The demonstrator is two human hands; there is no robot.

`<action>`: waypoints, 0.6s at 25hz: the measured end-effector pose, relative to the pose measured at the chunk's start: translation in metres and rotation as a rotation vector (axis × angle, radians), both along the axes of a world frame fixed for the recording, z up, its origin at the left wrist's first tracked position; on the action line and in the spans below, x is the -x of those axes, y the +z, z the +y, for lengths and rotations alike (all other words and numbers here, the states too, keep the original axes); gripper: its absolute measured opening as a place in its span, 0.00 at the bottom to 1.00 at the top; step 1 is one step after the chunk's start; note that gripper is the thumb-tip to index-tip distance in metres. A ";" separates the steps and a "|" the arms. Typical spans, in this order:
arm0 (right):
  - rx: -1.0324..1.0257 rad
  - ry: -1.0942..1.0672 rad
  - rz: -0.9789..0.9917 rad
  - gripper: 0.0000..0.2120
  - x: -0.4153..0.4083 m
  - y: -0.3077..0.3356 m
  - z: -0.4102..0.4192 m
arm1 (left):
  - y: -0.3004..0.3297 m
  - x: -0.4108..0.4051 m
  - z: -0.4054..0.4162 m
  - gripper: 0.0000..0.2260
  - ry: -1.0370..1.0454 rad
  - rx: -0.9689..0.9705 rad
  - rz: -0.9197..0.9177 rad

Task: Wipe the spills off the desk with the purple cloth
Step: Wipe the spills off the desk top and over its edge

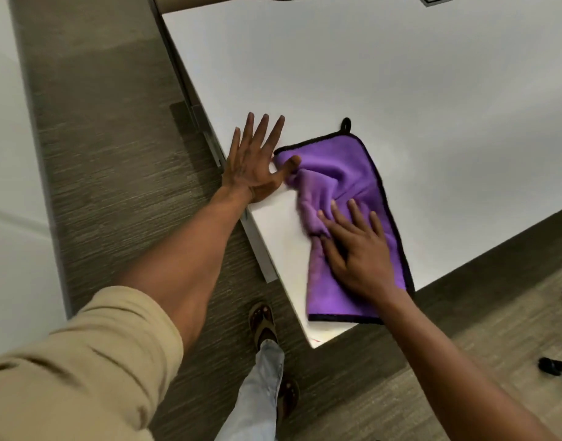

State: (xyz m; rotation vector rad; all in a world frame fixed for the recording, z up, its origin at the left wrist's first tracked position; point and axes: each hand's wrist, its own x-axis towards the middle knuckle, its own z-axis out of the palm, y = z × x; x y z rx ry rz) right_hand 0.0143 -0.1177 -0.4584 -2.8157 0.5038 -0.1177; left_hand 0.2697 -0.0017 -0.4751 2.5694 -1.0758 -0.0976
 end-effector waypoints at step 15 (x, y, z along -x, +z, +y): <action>-0.044 -0.181 -0.083 0.23 0.033 -0.011 -0.020 | -0.013 -0.006 -0.001 0.38 0.014 0.031 -0.031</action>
